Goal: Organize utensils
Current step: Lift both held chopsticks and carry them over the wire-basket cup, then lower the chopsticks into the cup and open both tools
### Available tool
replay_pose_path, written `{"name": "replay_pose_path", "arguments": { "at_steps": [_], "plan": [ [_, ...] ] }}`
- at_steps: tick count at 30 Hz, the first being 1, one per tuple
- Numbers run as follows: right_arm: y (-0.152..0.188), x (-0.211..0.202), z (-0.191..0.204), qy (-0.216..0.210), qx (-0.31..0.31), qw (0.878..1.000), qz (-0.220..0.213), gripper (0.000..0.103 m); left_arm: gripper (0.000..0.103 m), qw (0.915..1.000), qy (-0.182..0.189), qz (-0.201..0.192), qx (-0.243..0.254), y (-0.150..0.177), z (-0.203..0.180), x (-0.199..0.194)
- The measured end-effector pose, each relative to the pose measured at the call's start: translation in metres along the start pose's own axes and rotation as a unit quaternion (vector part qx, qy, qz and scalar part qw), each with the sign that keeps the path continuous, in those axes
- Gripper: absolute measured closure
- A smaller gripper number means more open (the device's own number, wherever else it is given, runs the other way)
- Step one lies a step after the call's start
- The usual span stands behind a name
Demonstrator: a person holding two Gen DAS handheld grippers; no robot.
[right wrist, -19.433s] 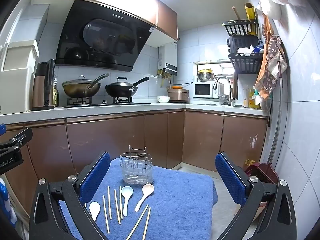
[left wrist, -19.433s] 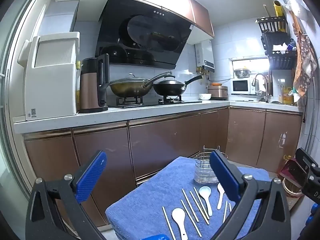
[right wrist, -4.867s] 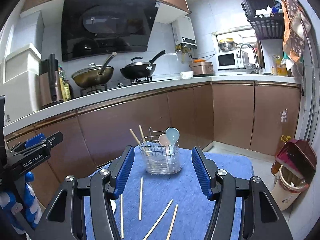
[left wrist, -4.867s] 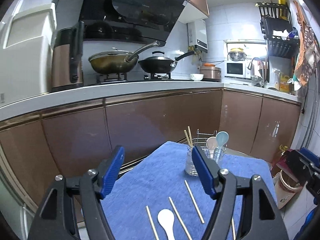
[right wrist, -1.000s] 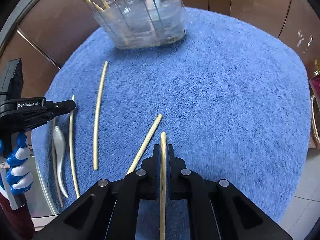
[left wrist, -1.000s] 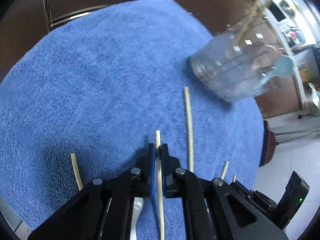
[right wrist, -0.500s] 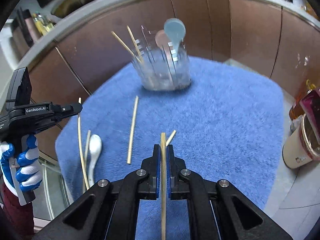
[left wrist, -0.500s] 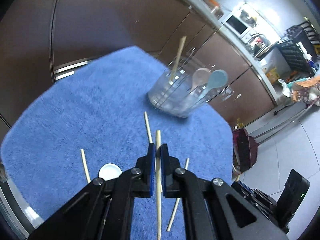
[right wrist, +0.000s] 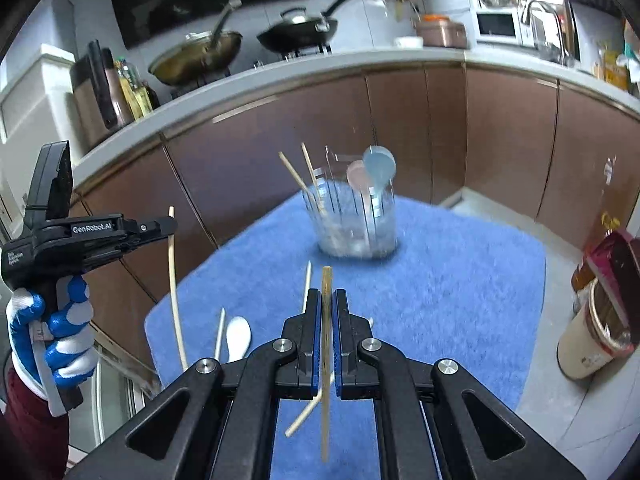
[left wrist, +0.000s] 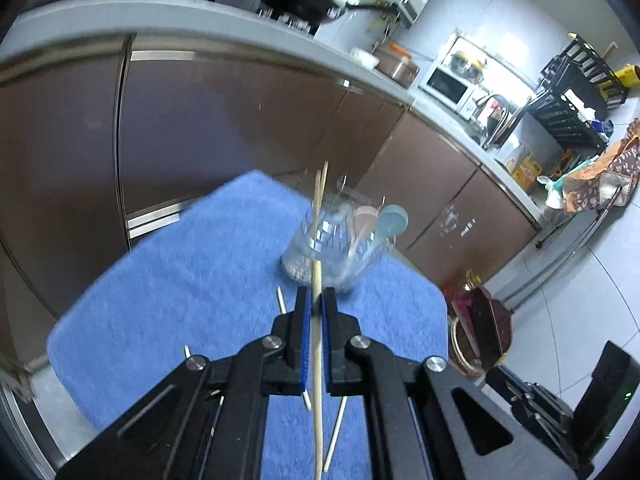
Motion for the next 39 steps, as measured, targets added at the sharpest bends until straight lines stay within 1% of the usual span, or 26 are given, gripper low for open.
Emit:
{"name": "replay_pose_path", "arguments": {
  "at_steps": [2, 6, 8, 12, 14, 16, 18, 21, 23, 26, 30, 32, 34, 35, 36, 37, 38, 39],
  "plan": [
    [-0.019, 0.003, 0.002, -0.002, -0.003, 1.0, -0.015, 0.098, 0.099, 0.9998, -0.001, -0.017, 0.006, -0.019, -0.007, 0.003],
    [-0.074, 0.014, 0.008, -0.017, -0.004, 0.998, -0.06, 0.098, 0.099, 0.9984, 0.0, -0.055, 0.014, -0.066, -0.025, 0.016],
    [-0.104, 0.023, 0.011, -0.024, -0.005, 0.996, -0.088, 0.098, 0.099, 0.9969, 0.004, -0.077, 0.016, -0.09, -0.035, 0.027],
    [-0.15, 0.046, 0.012, -0.032, -0.004, 0.99, -0.137, 0.098, 0.099, 0.992, 0.008, -0.124, 0.018, -0.135, -0.054, 0.056],
    [-0.17, 0.065, 0.007, -0.028, -0.009, 0.987, -0.161, 0.098, 0.099, 0.9888, 0.0, -0.148, 0.02, -0.152, -0.058, 0.074],
    [-0.181, 0.08, 0.001, -0.022, -0.015, 0.984, -0.176, 0.098, 0.099, 0.9846, -0.014, -0.173, 0.024, -0.165, -0.059, 0.093],
    [-0.188, 0.097, -0.007, -0.015, -0.017, 0.982, -0.188, 0.098, 0.099, 0.9837, -0.018, -0.178, 0.022, -0.172, -0.058, 0.114],
    [-0.192, 0.121, -0.019, -0.01, -0.016, 0.98, -0.198, 0.098, 0.099, 0.9837, -0.022, -0.177, 0.021, -0.177, -0.057, 0.151],
    [-0.188, 0.136, -0.026, -0.006, -0.015, 0.979, -0.202, 0.098, 0.099, 0.9841, -0.025, -0.174, 0.025, -0.171, -0.055, 0.175],
    [-0.172, 0.16, -0.035, 0.008, -0.021, 0.981, -0.195, 0.098, 0.099, 0.9833, -0.033, -0.176, 0.036, -0.156, -0.053, 0.201],
    [-0.136, 0.19, -0.043, 0.016, -0.032, 0.985, -0.167, 0.098, 0.099, 0.9787, -0.051, -0.187, 0.068, -0.128, -0.052, 0.23],
    [-0.121, 0.198, -0.043, 0.019, -0.037, 0.987, -0.155, 0.098, 0.098, 0.9767, -0.055, -0.191, 0.081, -0.117, -0.051, 0.236],
    [-0.107, 0.2, -0.046, 0.018, -0.033, 0.988, -0.147, 0.097, 0.097, 0.9768, -0.053, -0.189, 0.085, -0.106, -0.05, 0.241],
    [-0.103, 0.199, -0.048, 0.019, -0.031, 0.989, -0.144, 0.092, 0.095, 0.977, -0.051, -0.188, 0.087, -0.102, -0.049, 0.242],
    [-0.099, 0.197, -0.048, 0.02, -0.03, 0.989, -0.141, 0.087, 0.089, 0.977, -0.049, -0.187, 0.089, -0.098, -0.049, 0.24],
    [-0.097, 0.195, -0.049, 0.023, -0.028, 0.99, -0.14, 0.076, 0.084, 0.9768, -0.048, -0.187, 0.093, -0.095, -0.048, 0.238],
    [-0.094, 0.19, -0.05, 0.023, -0.025, 0.989, -0.14, 0.07, 0.075, 0.9765, -0.047, -0.188, 0.095, -0.093, -0.048, 0.235],
    [-0.094, 0.185, -0.05, 0.024, -0.023, 0.989, -0.142, 0.069, 0.07, 0.9763, -0.046, -0.189, 0.094, -0.092, -0.048, 0.23]
  ]
}}
Point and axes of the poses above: each gripper's, at about its wrist camera, not at the fingertips, and x roughly the way its jaws point, z to its left, y to its underside, the point moved 9 cm from there along x, roughly the way its jaws point, and after that the axes turned 9 degrees about -z, right-handed, at the moved point
